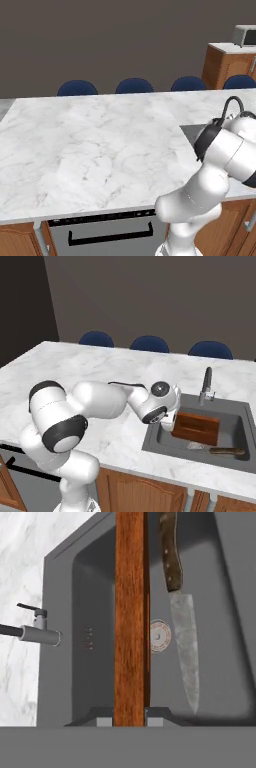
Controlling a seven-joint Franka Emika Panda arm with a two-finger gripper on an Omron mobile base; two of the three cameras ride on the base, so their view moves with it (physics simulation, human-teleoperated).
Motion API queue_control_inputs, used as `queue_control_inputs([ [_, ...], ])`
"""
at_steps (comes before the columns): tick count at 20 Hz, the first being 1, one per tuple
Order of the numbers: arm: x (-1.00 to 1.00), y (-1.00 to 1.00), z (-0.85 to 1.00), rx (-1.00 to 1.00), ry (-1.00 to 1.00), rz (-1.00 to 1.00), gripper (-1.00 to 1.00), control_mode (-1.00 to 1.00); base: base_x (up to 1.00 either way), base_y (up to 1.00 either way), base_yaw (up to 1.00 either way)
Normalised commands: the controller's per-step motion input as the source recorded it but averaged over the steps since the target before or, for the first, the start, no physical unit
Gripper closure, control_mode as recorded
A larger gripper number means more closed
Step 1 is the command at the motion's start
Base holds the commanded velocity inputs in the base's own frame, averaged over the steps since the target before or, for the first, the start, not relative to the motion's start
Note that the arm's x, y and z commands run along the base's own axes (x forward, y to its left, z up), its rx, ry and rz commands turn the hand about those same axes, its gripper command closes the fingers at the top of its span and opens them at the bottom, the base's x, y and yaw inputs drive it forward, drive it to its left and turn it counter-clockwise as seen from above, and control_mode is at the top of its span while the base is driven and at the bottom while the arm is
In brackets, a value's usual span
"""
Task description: Move the cutting board and knife to the sink. Then move spray from the cabinet to the counter.
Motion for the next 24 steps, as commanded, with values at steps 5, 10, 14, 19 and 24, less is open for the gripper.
queue_control_inputs([
  [5, 0.34, 0.00, -0.28, 0.00, -0.06, 0.00, 1.00, -1.00, 0.00, 0.00, 0.00],
  [10, 0.24, 0.00, -0.38, 0.00, -0.05, 0.00, 1.00, -1.00, 0.00, 0.00, 0.00],
  [14, -0.01, 0.00, -0.36, 0.00, 0.05, 0.00, 1.00, -1.00, 0.00, 0.00, 0.00],
  [19, -0.03, 0.00, -0.44, -0.01, 0.12, 0.00, 1.00, -1.00, 0.00, 0.00, 0.00],
  [24, 0.00, 0.00, -0.52, -0.03, 0.06, 0.00, 1.00, -1.00, 0.00, 0.00, 0.00],
])
